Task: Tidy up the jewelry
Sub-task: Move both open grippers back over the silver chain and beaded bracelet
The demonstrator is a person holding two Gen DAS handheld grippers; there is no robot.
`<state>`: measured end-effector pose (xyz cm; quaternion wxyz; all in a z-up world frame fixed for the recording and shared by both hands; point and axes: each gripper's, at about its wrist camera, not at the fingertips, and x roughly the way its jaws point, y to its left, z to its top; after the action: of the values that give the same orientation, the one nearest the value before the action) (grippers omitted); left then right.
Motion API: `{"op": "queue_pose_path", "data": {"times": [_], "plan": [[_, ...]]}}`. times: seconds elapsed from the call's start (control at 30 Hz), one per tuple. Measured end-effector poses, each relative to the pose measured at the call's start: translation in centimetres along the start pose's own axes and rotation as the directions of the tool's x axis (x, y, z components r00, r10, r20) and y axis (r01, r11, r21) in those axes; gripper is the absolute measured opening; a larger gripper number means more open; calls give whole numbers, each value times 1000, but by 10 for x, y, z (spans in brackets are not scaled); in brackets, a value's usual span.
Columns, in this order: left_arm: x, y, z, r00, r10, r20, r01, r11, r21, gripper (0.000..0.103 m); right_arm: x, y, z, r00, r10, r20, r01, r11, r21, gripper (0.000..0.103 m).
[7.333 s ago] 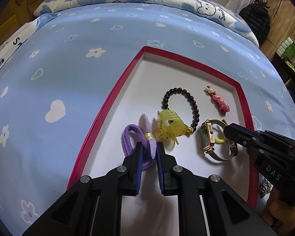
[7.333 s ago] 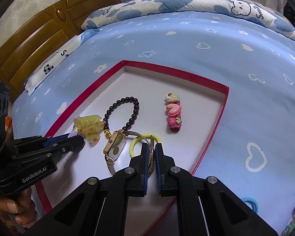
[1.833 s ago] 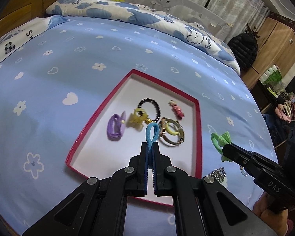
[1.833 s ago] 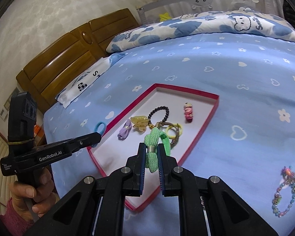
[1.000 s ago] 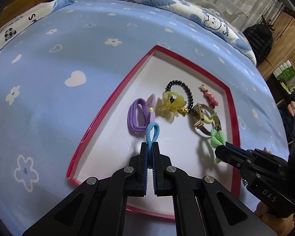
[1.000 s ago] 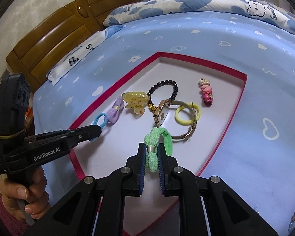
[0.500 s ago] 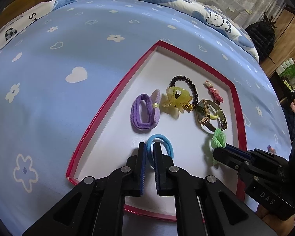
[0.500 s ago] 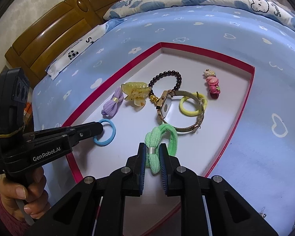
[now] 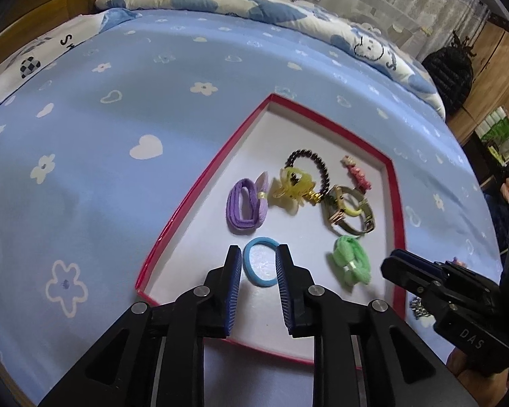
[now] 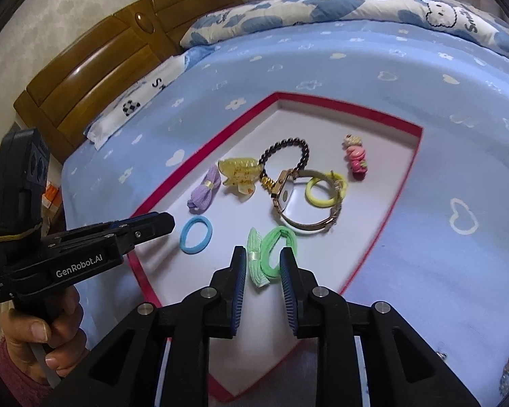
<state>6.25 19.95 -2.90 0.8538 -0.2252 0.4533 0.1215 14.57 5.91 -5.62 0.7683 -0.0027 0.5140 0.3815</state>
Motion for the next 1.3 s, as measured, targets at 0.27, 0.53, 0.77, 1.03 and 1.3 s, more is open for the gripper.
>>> {"op": "queue_pose_path", "data": {"times": [0.27,0.53,0.77,1.03,1.3], "plan": [[-36,-15,-10,995,-69,74,71,997,-21,53,-60,-22,-10,990,-46,135,38,997,63,48],[-49,-47,-22,989,-136,64,132,989,67,57,-122,-56,-32,962,-138,236,106,984,145,51],[-46,-79,-29,984,-175,25,170,974,147,59,-166,-92,-60,933,-225,282,158,958,241,52],[-29,-113,-39,979,-196,-45,201,948,247,61,-190,-127,-95,913,-300,277,200,920,337,56],[-12,-144,-49,979,-184,-92,204,926,318,63,-190,-137,-116,910,-329,252,227,904,361,56]]}}
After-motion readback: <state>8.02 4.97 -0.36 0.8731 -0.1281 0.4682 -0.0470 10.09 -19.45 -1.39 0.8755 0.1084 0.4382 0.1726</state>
